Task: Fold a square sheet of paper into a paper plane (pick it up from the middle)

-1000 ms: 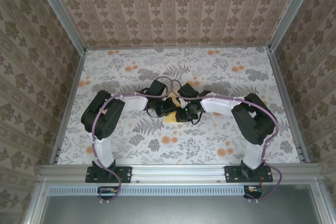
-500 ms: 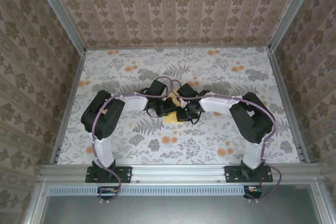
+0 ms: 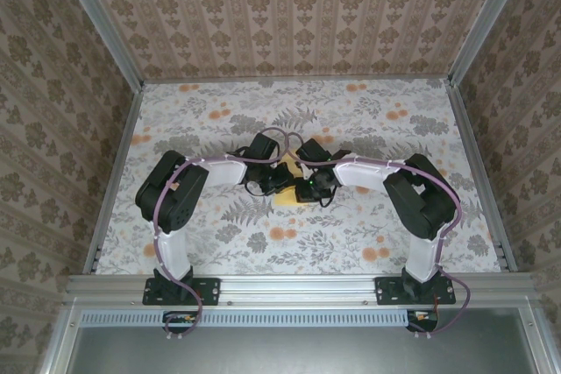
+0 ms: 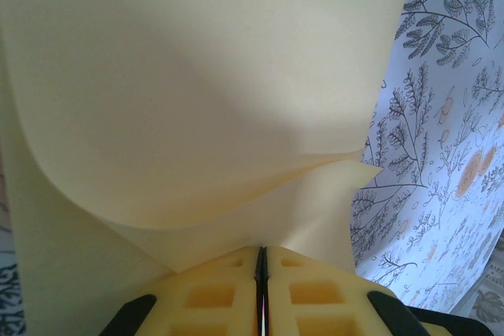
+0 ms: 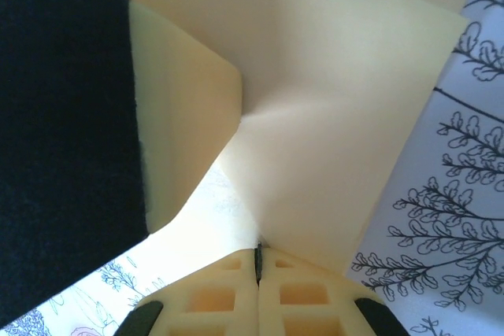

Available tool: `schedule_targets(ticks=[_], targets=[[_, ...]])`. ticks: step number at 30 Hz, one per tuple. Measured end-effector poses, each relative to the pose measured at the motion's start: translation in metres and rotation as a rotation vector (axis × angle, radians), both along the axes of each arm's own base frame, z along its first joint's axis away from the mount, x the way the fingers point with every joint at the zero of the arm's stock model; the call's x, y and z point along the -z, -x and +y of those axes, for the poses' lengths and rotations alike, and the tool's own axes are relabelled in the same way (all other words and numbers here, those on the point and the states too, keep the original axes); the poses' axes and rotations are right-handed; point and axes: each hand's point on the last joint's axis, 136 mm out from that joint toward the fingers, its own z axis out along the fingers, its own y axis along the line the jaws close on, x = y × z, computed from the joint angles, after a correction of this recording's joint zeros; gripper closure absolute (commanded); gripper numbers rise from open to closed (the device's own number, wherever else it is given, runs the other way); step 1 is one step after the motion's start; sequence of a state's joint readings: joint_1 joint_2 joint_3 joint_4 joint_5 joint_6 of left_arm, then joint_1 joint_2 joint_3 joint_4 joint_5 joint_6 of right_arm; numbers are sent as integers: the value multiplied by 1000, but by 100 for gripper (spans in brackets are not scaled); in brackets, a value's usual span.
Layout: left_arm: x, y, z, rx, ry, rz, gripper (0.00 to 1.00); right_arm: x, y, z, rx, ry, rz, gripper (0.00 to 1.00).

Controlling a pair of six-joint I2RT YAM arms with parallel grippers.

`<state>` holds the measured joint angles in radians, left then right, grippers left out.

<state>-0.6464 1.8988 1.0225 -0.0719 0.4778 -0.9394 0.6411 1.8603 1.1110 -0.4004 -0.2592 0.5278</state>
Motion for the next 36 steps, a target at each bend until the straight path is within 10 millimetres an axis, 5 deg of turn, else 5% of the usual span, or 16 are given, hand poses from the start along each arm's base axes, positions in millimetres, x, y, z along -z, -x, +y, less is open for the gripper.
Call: schedule_targets(ticks=[36], targets=[[-11,-1,-14,79,61,-69,83,2,-1,-4,28,-151,57,94]])
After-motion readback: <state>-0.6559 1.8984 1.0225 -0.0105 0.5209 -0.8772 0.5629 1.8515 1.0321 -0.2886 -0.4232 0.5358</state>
